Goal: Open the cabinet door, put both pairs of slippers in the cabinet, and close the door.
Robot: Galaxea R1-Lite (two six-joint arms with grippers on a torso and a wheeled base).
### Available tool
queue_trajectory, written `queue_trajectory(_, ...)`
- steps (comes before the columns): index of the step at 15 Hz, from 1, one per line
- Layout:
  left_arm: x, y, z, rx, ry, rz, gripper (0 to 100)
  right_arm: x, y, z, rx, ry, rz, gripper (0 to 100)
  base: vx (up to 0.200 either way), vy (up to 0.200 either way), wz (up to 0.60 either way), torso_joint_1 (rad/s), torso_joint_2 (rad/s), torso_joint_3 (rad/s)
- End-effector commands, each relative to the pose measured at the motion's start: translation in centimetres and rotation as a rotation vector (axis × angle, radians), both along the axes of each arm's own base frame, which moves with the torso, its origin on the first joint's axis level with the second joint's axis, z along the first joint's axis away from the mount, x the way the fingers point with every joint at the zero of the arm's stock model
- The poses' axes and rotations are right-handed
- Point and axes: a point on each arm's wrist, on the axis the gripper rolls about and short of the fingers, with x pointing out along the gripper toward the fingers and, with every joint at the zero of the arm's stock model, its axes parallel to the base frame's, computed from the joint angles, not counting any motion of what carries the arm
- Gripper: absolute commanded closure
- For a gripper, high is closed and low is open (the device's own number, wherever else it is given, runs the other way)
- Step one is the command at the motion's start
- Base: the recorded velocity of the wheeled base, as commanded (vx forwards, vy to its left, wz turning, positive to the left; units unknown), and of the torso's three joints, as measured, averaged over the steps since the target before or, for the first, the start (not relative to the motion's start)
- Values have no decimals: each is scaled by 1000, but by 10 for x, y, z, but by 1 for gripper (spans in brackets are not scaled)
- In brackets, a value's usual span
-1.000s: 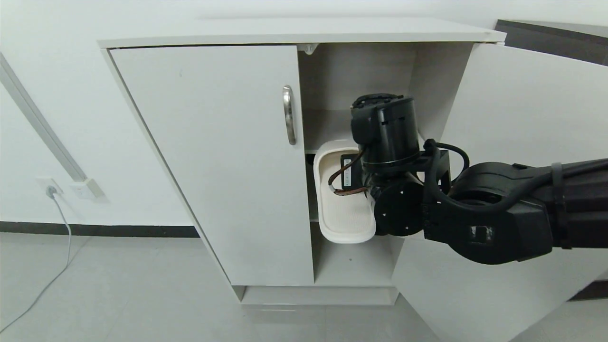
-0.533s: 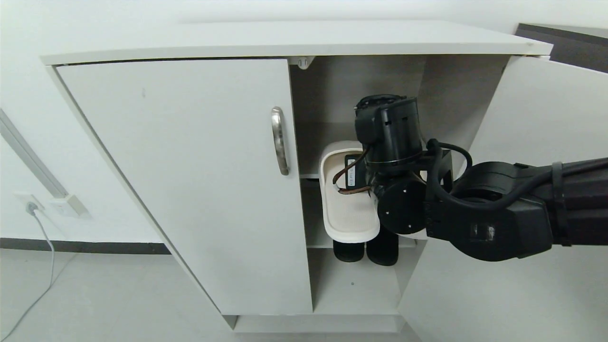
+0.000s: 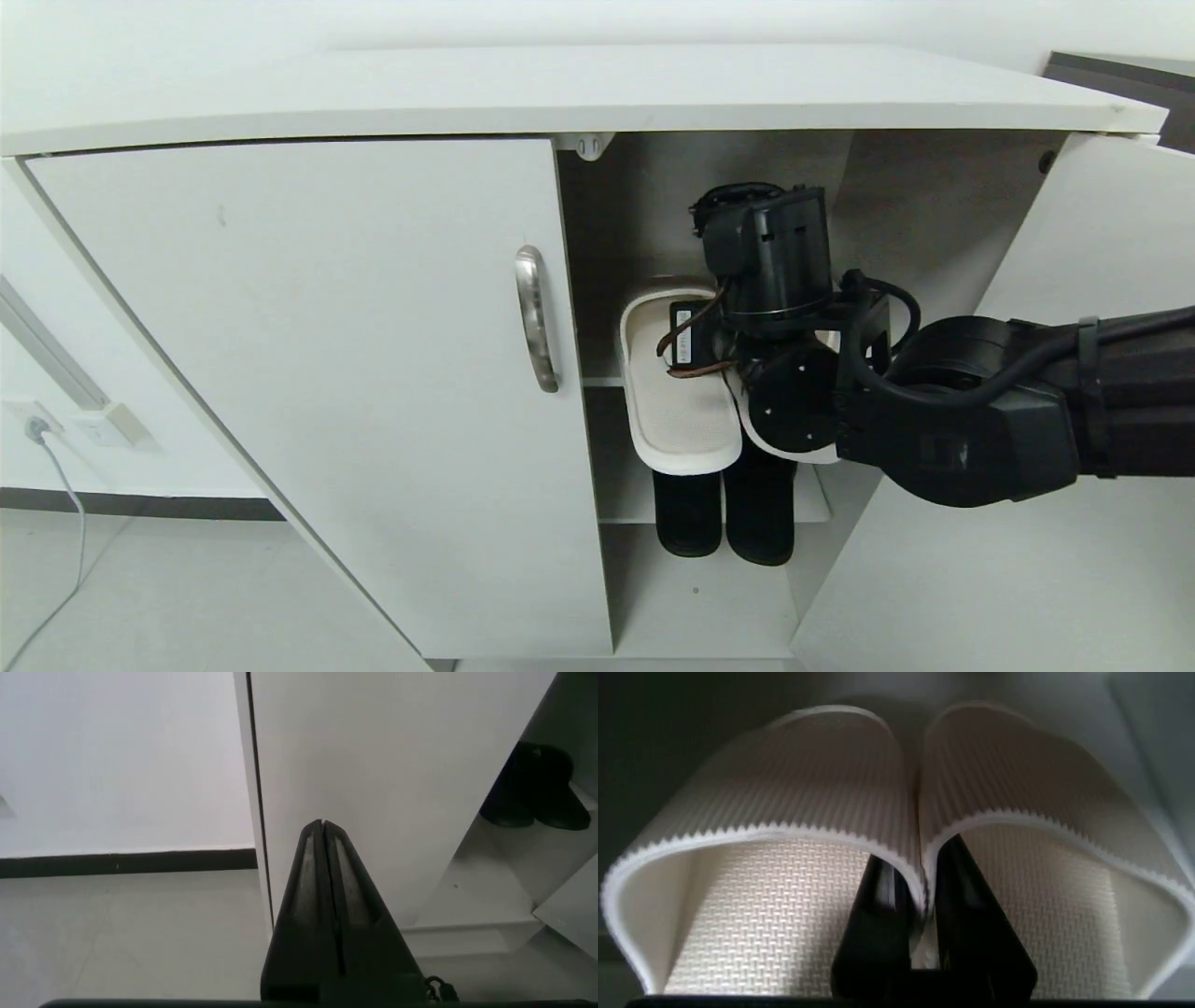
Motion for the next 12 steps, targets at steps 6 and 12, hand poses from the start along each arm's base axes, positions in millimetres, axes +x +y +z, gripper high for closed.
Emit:
queue_trajectory(6, 0, 0, 0, -2, 0, 1, 100, 38, -1, 5, 3, -35, -57, 100, 0, 0, 0, 0, 0, 0)
queue_trajectory(12, 0, 0, 0, -3, 0, 1, 100, 54, -1, 8, 16, -54, -84, 100, 0, 0, 0, 0, 0, 0)
